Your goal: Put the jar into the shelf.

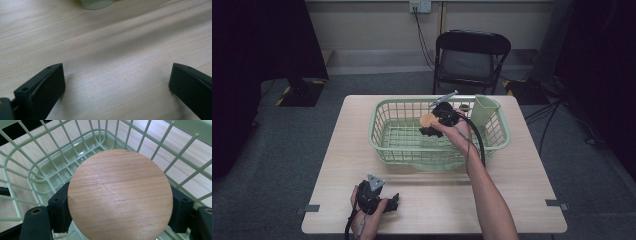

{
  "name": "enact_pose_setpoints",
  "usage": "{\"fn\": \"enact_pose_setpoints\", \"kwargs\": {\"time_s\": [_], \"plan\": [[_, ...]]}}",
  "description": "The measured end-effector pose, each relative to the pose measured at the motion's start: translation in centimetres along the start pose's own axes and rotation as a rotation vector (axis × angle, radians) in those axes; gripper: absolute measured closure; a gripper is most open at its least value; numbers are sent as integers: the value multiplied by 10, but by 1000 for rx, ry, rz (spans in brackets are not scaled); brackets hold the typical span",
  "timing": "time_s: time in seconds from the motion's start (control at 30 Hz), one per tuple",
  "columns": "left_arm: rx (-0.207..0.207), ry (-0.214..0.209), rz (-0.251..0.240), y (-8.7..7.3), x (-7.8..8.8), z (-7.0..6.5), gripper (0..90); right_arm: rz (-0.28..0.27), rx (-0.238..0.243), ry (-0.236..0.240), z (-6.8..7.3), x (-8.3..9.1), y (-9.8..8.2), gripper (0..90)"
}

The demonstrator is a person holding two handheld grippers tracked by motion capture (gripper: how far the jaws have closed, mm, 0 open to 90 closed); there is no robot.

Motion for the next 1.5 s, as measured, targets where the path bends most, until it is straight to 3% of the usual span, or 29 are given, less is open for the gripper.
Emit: {"fn": "enact_pose_setpoints", "kwargs": {"time_s": [0.2, 0.37, 0.63, 0.93, 1.5], "plan": [[0, 0, 0, 0, 0, 0, 4, -2, 5, 6, 1, 0, 0, 218], [0, 0, 0, 0, 0, 0, 4, -34, -4, 2, 0, 1, 1, 102], [0, 0, 0, 0, 0, 0, 4, -99, -31, -4, -3, 7, 2, 18], [0, 0, 0, 0, 0, 0, 4, -119, -31, -23, -3, 8, 3, 16], [0, 0, 0, 0, 0, 0, 4, -218, -36, -32, 0, 29, 10, 24]]}}
Point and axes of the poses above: each handheld gripper's, and its own axes: x roughly backward along the jaws, y roughly out of its top, z roughly to its left, the point moved 1 cm from there along -x, roughly forward along the jaws, and after that the axes turned 6 degrees about -z, right-handed, at the moved point
